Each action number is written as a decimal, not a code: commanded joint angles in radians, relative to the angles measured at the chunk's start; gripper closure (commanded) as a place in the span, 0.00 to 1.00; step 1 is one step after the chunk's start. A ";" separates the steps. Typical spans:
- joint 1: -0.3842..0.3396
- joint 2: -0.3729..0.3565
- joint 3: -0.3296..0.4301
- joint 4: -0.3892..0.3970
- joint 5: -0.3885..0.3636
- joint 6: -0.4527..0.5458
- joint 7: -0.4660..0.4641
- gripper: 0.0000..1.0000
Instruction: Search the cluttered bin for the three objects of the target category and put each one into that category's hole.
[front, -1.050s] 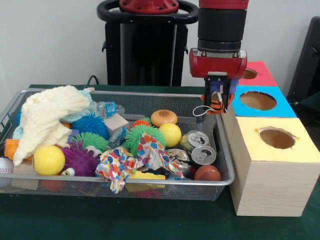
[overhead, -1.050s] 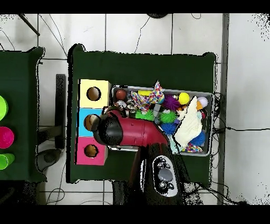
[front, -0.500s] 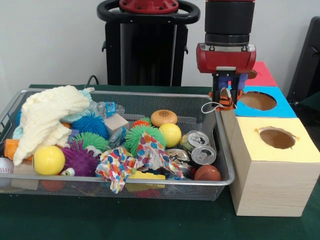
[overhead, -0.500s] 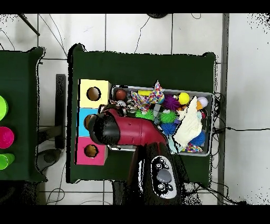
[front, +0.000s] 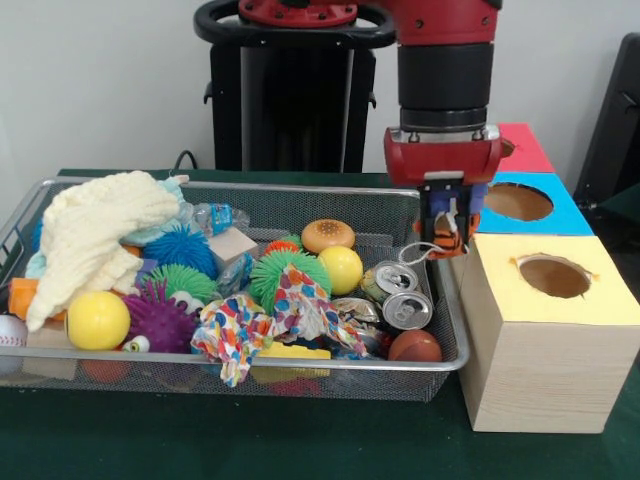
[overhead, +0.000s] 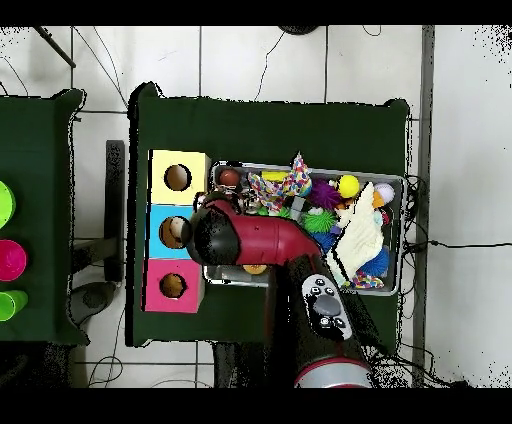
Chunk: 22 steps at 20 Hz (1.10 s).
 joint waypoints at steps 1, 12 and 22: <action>-0.060 0.079 0.070 -0.080 -0.138 -0.068 -0.029 1.00; -0.056 0.057 0.024 -0.155 -0.292 -0.063 -0.023 1.00; 0.036 0.070 -0.142 -0.188 -0.403 -0.253 0.063 1.00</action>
